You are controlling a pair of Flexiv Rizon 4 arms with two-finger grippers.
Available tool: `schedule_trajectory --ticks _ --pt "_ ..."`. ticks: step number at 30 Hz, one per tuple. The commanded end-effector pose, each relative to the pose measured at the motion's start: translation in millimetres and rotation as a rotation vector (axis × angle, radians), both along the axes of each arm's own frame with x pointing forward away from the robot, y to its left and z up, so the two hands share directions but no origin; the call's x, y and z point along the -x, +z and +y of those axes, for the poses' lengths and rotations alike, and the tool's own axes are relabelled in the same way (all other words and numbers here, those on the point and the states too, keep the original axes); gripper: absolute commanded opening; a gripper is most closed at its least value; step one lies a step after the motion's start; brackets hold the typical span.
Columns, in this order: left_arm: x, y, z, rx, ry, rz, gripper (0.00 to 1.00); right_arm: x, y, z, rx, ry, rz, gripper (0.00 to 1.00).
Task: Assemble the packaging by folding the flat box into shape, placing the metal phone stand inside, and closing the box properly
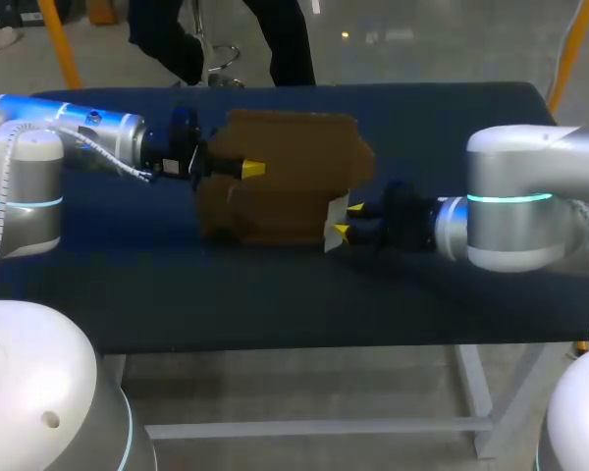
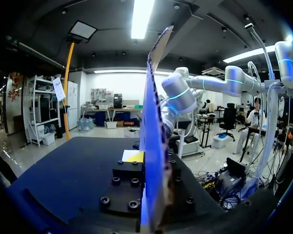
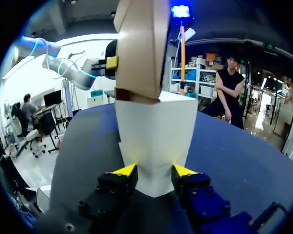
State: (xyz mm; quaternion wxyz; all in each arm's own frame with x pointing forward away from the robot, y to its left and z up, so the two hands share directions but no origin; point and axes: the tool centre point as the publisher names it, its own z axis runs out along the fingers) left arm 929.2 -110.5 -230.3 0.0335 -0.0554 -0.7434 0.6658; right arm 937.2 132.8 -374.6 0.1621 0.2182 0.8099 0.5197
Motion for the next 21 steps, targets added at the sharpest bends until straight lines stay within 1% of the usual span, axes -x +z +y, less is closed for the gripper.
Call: schedule_trajectory --ticks 1,4,7,15,21 --pt "-0.6 -2.6 -1.3 0.0 -0.005 0.001 0.0 0.2 -3.7 7.6 0.005 -0.057 -0.022 0.5" --pt "-0.6 -2.6 -1.3 0.0 -0.005 0.001 0.0 -1.1 -3.7 7.8 0.009 -0.096 -0.022 0.51" --pt "-0.6 -2.6 -1.3 0.0 -0.005 0.001 0.0 -3.0 -3.5 8.3 0.013 -0.135 -0.018 0.61" --pt "-0.6 -2.6 -1.3 0.0 -0.005 0.001 0.0 -6.4 -4.4 10.6 0.01 -0.195 -0.016 0.5" --pt "-0.6 -2.6 -1.3 0.0 -0.005 0.001 0.0 -8.6 -4.5 10.0 -0.005 -0.25 -0.015 0.49"
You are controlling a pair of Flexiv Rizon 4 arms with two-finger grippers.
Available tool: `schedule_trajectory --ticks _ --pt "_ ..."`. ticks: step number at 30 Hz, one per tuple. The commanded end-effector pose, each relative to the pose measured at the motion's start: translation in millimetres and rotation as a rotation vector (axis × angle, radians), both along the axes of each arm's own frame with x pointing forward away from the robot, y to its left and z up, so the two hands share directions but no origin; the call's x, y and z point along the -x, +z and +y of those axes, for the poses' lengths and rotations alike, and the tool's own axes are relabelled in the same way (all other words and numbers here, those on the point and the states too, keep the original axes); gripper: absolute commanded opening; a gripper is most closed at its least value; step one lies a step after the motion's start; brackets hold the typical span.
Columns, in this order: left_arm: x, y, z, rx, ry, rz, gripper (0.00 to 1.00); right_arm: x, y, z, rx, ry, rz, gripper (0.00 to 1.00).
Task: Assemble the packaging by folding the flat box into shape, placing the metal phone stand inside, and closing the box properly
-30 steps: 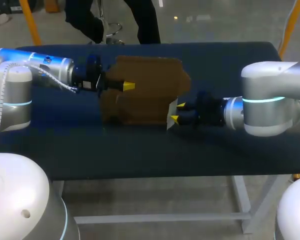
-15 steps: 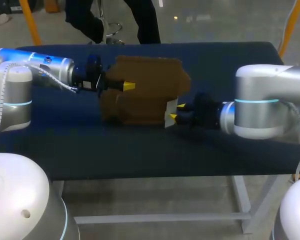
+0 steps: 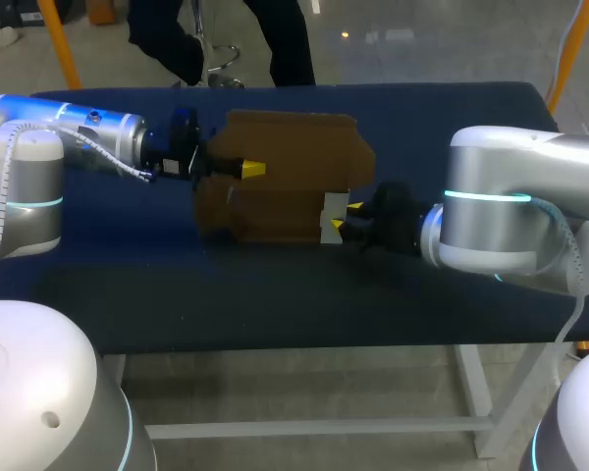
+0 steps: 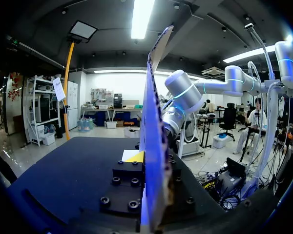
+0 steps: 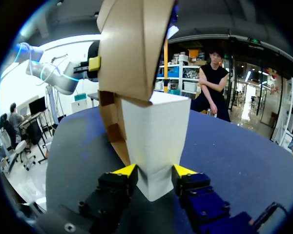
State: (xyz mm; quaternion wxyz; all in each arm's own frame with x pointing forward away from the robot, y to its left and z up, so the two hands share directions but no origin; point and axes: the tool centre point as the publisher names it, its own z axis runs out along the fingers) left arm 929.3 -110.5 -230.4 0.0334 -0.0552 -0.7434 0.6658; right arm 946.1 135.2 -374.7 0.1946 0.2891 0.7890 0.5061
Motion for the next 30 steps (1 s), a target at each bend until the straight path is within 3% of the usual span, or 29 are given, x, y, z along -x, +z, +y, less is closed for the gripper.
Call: schedule_trajectory --ticks 1,12,18,30 --pt "-0.5 -2.6 -1.3 0.0 -0.005 0.001 0.0 -0.1 -4.6 7.6 0.006 -0.097 -0.034 0.49" --pt "-0.5 -2.6 -1.3 0.0 -0.005 0.001 0.0 -1.6 -6.3 8.2 0.007 -0.24 -0.035 0.56" --pt "-0.5 -2.6 -1.3 0.0 -0.005 0.001 0.0 0.4 -4.5 5.2 -0.009 -0.288 -0.041 0.5" --pt "-0.5 -2.6 -1.3 0.0 -0.005 0.001 0.0 -1.5 -1.0 1.7 -0.04 -0.436 -0.039 0.48"
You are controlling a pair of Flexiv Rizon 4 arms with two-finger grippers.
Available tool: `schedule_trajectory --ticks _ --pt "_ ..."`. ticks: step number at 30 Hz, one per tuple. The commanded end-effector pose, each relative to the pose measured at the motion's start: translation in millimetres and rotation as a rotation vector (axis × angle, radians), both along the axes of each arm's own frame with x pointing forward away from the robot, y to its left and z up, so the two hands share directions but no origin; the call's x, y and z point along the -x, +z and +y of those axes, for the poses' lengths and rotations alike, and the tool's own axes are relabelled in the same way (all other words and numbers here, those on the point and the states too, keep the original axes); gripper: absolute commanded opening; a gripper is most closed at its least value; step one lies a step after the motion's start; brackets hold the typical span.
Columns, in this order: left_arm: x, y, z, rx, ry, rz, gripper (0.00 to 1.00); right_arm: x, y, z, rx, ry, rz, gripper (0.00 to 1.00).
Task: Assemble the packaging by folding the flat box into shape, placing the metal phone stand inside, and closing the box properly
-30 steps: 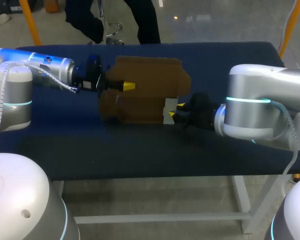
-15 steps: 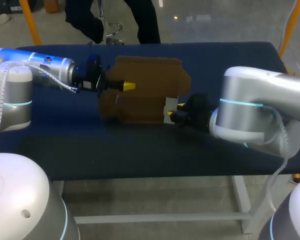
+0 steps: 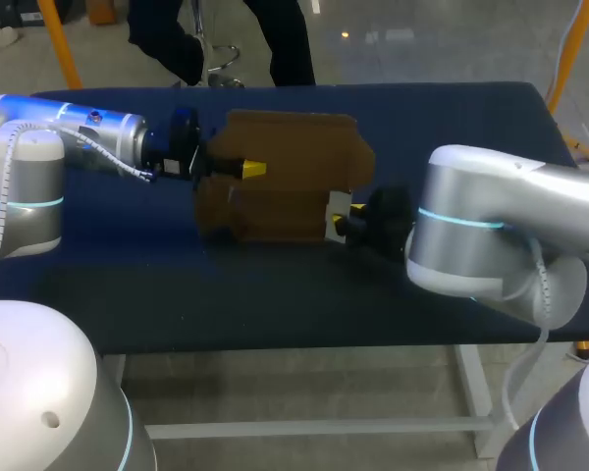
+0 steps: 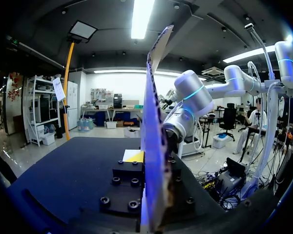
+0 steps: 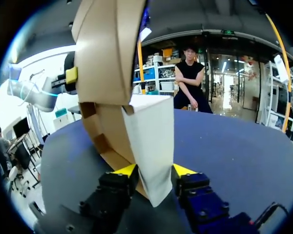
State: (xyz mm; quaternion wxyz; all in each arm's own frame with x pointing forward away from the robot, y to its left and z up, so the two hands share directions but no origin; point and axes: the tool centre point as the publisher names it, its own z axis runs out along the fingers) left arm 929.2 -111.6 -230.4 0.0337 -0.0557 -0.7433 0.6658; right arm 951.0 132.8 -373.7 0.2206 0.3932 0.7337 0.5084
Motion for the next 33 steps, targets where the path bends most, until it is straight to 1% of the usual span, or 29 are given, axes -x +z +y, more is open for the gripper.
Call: schedule_trajectory --ticks 1,6,11,17,22,33 --pt "-0.5 -2.6 0 0.0 -0.004 0.001 0.0 3.8 -1 4 0.058 -0.227 -0.067 0.48" --pt "-0.5 -2.6 0 0.0 -0.004 0.001 0.0 4.5 1 4 0.055 -0.266 -0.062 0.47" --pt "-0.5 -2.6 0 0.0 -0.004 0.001 0.0 4.3 2 5 0.079 -0.319 -0.049 0.45" --pt "-0.5 -2.6 0 0.0 -0.004 0.001 0.0 3.1 0 5 0.081 -0.367 -0.02 0.39" --pt "-0.5 -2.6 0 0.0 -0.004 0.001 0.0 -0.1 -1 6 0.097 -0.409 0.005 0.38" --pt "-0.5 -2.6 0 0.0 -0.004 0.001 0.0 -5.5 1 11 0.114 -0.43 0.0 0.35"
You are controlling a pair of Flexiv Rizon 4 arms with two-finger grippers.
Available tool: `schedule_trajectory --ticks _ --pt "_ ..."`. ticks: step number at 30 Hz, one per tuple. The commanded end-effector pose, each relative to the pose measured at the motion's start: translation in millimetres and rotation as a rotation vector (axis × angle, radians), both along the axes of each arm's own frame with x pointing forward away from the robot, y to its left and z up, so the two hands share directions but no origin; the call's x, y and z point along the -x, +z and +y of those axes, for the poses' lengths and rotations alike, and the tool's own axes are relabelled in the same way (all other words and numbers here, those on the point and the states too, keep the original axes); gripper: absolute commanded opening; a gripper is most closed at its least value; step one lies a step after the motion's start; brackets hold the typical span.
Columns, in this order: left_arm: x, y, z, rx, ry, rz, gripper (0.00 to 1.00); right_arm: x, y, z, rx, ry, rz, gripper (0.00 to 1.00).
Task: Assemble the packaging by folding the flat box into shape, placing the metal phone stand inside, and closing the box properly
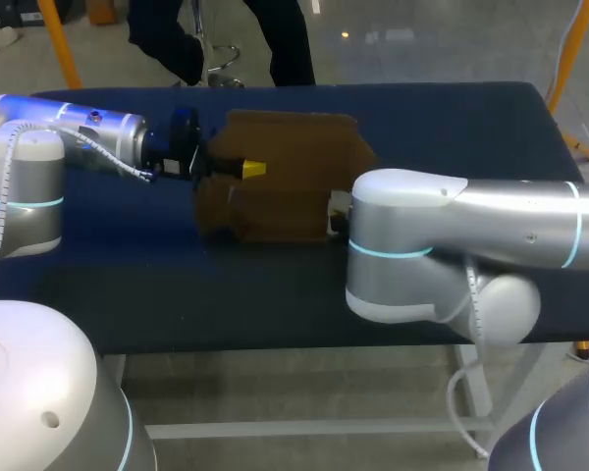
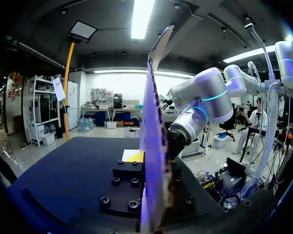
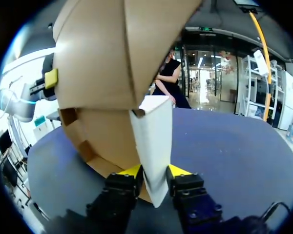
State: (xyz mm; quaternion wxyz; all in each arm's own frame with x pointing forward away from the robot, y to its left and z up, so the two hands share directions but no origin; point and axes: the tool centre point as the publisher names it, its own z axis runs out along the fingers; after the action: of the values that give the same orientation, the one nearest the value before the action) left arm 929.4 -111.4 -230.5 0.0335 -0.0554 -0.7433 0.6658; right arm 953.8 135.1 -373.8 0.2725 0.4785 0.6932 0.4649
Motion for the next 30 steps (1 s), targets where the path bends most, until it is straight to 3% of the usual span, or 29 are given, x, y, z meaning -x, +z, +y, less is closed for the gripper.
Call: schedule_trajectory --ticks 1,9,17,27,29,30 --pt "-0.3 -2.4 -0.4 0.0 -0.005 0.001 0.0 -2.9 0.6 9.2 0.093 -0.201 -0.018 0.34" --pt "-0.3 -2.4 -0.4 0.0 -0.005 0.001 0.0 -4.5 -0.5 10.3 0.106 -0.225 -0.01 0.26" --pt "-0.3 -2.4 -0.4 0.0 -0.005 0.001 0.0 -5.2 -0.5 9.2 0.108 -0.243 -0.001 0.0" --pt "1.4 0.5 -1.4 -0.01 -0.013 -0.012 0.0 -3.5 0.3 6.6 0.106 -0.243 -0.003 0.0" --pt "2.8 3.0 -2.3 -0.024 -0.02 -0.025 0.43 -2.9 0.8 5.3 0.106 -0.243 -0.003 0.0" --pt "3.3 3.7 -2.9 -0.035 -0.02 -0.029 0.91 -2.6 1.1 4.5 0.105 -0.243 -0.004 0.0"
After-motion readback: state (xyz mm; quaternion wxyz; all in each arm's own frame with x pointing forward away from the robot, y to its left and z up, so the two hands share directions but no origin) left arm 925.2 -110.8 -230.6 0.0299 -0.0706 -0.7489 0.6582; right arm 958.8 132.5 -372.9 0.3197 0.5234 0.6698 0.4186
